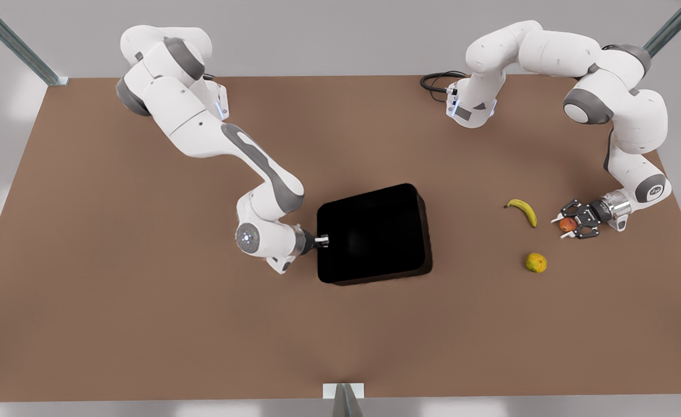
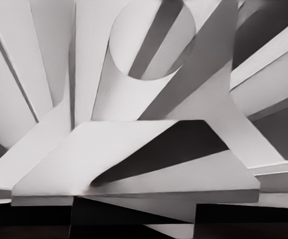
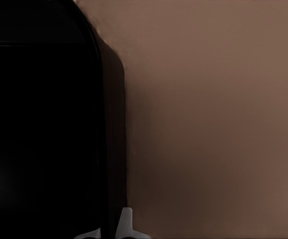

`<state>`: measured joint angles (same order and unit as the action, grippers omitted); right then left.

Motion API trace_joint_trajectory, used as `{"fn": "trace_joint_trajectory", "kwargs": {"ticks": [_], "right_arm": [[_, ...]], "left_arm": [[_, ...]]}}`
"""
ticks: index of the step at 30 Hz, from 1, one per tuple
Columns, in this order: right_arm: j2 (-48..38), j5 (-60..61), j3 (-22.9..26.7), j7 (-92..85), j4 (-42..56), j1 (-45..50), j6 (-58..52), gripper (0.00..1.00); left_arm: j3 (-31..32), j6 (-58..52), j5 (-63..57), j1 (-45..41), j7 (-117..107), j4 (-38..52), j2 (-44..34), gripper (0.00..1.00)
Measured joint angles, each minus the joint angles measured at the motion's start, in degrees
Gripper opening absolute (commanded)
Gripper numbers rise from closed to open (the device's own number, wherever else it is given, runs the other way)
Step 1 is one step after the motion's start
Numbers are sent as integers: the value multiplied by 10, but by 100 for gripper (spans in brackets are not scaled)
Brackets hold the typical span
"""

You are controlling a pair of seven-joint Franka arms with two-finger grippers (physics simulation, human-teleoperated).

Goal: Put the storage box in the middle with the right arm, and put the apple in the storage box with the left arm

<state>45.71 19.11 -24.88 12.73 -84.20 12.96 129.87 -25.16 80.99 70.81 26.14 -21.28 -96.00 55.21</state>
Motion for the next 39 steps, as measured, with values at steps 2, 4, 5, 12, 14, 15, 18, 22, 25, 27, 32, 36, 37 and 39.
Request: {"fn": "trace_joint_trajectory", "kwargs": {"ticks": [2, 4, 5, 12, 14, 15, 18, 22, 25, 27, 32, 36, 37, 39], "right_arm": [[-1, -4, 1, 1, 1, 0, -1, 100], [-4, -5, 0, 2, 1, -1, -1, 100], [-4, -5, 0, 3, 2, 0, -2, 100], [-130, 65, 5, 24, 154, -119, -350, 100], [-140, -291, 6, -123, 273, -139, -549, 100], [-186, -391, 9, -151, 273, -156, -599, 100], [-459, -286, 10, -147, -24, -322, -464, 100], [-606, -183, 50, -151, -270, -319, -329, 100], [-597, -183, 48, -155, -269, -315, -328, 100], [-596, -183, 48, -155, -269, -315, -328, 100], [-586, -183, 44, -153, -265, -316, -328, 100], [-591, -238, 238, -146, -263, -96, -318, 100], [-592, -240, 255, -145, -259, -73, -316, 100], [-589, -239, 269, -152, -258, -83, -316, 100]], "left_arm": [[0, -1, -1, 0, 2, 0, 0, 21], [0, -3, 7, 1, -10, 1, 0, 21], [0, -4, 16, 2, -20, 1, 0, 21], [40, 19, 204, -1, -115, 68, -61, 21], [64, 54, 230, -15, -116, 60, -92, 21], [66, 65, 245, -31, -116, 38, -109, 21], [68, 100, 293, -102, -124, -45, -182, 21], [119, 69, 291, -144, -170, -78, -226, 21], [161, 73, 252, -169, -213, -83, -241, 21], [176, 84, 229, -211, -251, -92, -252, 21], [233, 221, 171, -322, -401, -90, -265, 21], [344, 341, 111, -324, -501, -76, -250, 21], [353, 356, 95, -327, -519, -70, -246, 21], [365, 371, 69, -331, -524, -68, -245, 21]]}}
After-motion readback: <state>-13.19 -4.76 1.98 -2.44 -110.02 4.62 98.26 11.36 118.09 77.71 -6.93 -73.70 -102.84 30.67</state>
